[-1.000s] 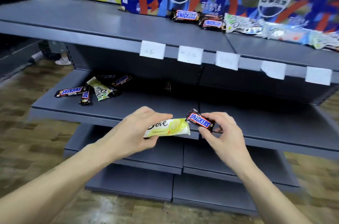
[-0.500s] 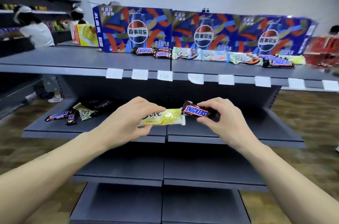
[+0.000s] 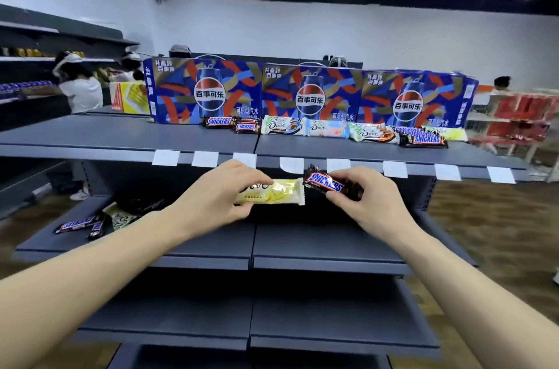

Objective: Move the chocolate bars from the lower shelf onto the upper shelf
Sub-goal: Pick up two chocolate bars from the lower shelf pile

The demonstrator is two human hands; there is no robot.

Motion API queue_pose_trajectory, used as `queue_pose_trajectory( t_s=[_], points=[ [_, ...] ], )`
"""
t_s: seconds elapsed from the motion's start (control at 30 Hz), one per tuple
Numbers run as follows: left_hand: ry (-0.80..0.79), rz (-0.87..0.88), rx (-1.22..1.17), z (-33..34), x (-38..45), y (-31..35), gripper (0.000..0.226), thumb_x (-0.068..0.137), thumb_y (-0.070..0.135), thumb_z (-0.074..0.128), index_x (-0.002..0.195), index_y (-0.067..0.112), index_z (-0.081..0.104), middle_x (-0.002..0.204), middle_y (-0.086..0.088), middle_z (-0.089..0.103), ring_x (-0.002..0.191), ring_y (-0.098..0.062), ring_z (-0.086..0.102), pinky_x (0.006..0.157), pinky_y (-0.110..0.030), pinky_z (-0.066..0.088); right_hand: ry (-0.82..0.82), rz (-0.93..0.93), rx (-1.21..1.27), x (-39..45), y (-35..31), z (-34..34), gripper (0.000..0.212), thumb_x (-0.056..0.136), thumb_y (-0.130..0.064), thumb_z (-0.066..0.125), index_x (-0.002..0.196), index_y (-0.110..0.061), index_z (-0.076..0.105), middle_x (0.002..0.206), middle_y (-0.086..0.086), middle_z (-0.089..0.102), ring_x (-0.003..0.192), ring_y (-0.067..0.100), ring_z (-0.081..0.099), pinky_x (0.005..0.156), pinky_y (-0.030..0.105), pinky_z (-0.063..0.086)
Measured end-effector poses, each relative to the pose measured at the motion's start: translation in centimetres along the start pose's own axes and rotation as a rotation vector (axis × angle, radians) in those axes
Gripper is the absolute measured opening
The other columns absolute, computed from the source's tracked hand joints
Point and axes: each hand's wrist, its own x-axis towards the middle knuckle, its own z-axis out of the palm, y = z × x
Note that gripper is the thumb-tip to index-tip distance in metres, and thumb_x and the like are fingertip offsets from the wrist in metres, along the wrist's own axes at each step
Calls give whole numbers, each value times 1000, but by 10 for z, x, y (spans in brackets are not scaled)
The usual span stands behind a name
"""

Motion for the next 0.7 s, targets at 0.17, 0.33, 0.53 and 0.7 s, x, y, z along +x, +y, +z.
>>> queue_pose_trajectory(
  t_s=[0.17, 0.33, 0.53, 0.7],
  points=[
    [-2, -23, -29, 11, 33, -17, 51, 78, 12, 70, 123, 33, 59, 111, 27, 57, 101, 8, 41, 81, -8, 37, -15, -14, -53, 35, 16, -6, 30, 80, -32, 76, 109, -36, 69, 96, -22, 63, 94, 5, 55, 82, 22, 41],
    [6, -10, -31, 26, 67, -42, 48, 78, 13, 71, 121, 32, 61, 107, 29, 55, 104, 0, 47, 85, -17, 43, -25, -21, -54, 73, 39, 0, 30, 81, -30, 76, 109, -36, 69, 99, -22, 65, 97, 2, 54, 85, 22, 43],
    [35, 15, -52, 40, 115, -75, 46, 76, 11, 74, 119, 27, 64, 110, 21, 60, 103, -3, 50, 86, -19, 45, -40, -14, -124, 125, 75, 11, 31, 82, -29, 76, 112, -31, 69, 98, -19, 62, 98, 4, 55, 80, 21, 40],
    [6, 33, -65, 57, 155, -103, 46, 77, 12, 73, 117, 30, 63, 105, 30, 54, 97, 3, 43, 81, -8, 36, -57, 26, -178, 155, 107, 12, 33, 81, -25, 77, 113, -27, 70, 104, -13, 66, 99, 7, 56, 82, 23, 40]
  ],
)
